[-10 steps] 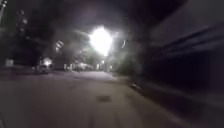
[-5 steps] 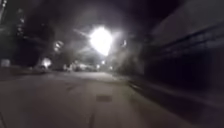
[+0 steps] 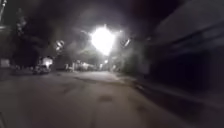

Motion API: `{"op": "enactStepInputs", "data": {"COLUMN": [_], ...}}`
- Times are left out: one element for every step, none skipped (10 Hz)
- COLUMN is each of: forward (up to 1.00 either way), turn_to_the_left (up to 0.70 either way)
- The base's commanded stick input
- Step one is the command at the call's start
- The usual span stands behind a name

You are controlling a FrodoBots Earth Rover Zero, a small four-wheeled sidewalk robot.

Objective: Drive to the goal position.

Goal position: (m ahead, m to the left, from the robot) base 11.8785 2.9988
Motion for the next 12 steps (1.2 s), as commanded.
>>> {"op": "enactStepInputs", "data": {"forward": [0.7, 0.7, 0.7, 0.7, 0.7, 0.7, 0.7, 0.7, 0.7, 0.7, 0.7, 0.7], "turn_to_the_left": [0.0, 0.0, -0.15, -0.35, -0.35, -0.16, 0.0, 0.0, 0.0, 0.0, -0.2, -0.35]}}
